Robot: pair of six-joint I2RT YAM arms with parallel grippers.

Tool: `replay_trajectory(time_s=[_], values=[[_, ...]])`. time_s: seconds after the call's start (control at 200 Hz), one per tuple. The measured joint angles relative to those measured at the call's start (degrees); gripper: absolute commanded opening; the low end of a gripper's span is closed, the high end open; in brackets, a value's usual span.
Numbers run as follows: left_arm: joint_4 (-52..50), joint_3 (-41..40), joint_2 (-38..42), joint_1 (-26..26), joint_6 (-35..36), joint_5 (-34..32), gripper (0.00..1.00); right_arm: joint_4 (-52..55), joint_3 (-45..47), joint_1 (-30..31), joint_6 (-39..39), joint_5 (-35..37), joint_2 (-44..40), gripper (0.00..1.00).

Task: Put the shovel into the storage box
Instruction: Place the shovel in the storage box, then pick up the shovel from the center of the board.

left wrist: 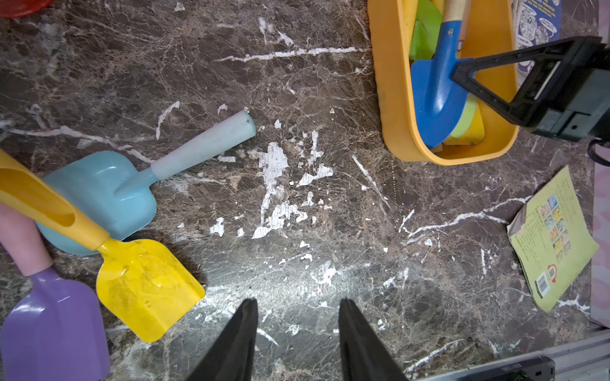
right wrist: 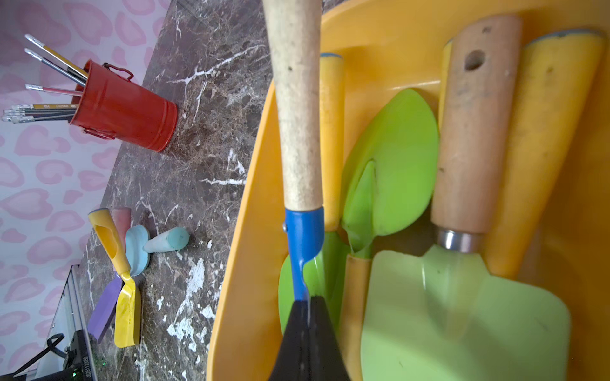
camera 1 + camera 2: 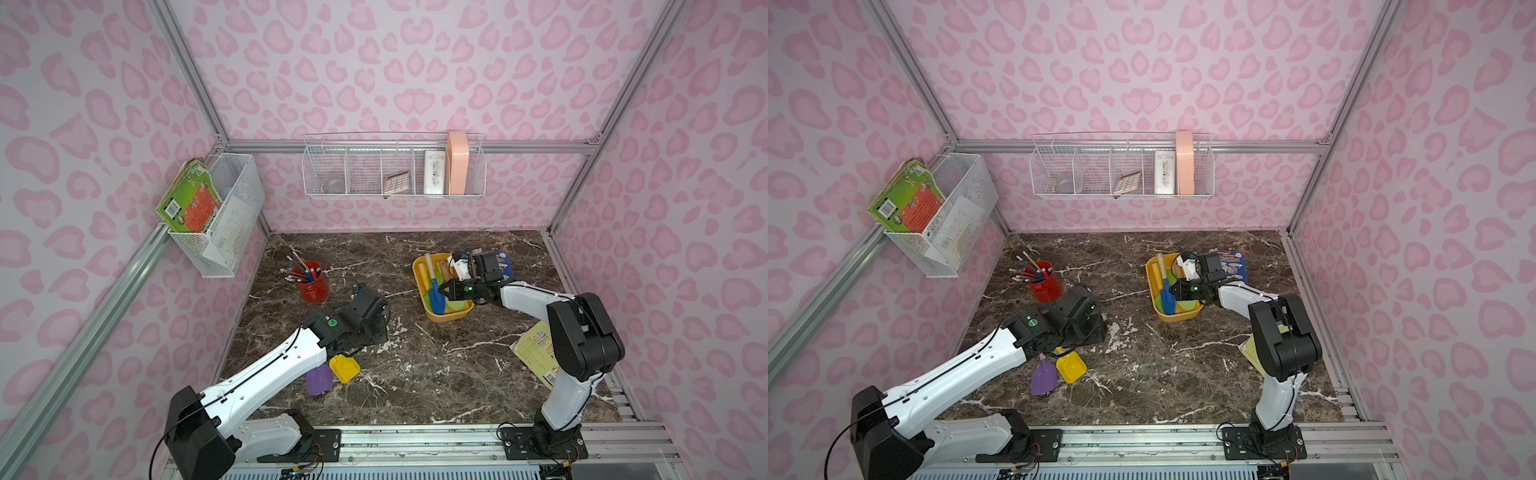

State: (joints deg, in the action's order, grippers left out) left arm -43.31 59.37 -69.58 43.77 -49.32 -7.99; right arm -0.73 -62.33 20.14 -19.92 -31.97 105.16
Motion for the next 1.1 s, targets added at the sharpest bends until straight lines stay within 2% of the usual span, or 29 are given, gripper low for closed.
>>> replay_trajectory(time_s=[0.07,0.135,0.265,0.485,0.56,0.705,1.1], values=[[-0.02,0.09,-0.17,0.0,0.0,0.5,0.46,0.02,0.09,-0.24,-0.7,-0.07,0.07,0.11],[-0.11,0.17,-0.2,0.0,0.0,0.57,0.46,-0.07,0.35,-0.46,-1.07,-0.09,-0.17,0.24],[-0.33,0.2,-0.2,-0.04,-0.02,0.59,0.46,-0.09,0.66,-1.03,-1.53,0.31,-1.18,0.33],[-1.09,0.2,0.66,-0.17,-0.31,0.0,0.46,-0.15,0.83,-1.11,-2.27,0.76,-4.11,0.33],[-1.68,0.11,1.46,-0.33,-0.5,-0.66,0.52,-0.24,1.68,-0.98,-2.34,1.03,-6.23,0.33],[-2.91,-0.83,2.91,-0.98,-1.33,-1.92,0.52,-0.76,3.8,-0.09,-2.36,2.14,-10.6,0.33],[-4.57,-3.21,3.98,-2.03,-2.1,-4.59,0.52,-3.21,12.5,8.35,-2.56,5.42,-20.39,0.33]])
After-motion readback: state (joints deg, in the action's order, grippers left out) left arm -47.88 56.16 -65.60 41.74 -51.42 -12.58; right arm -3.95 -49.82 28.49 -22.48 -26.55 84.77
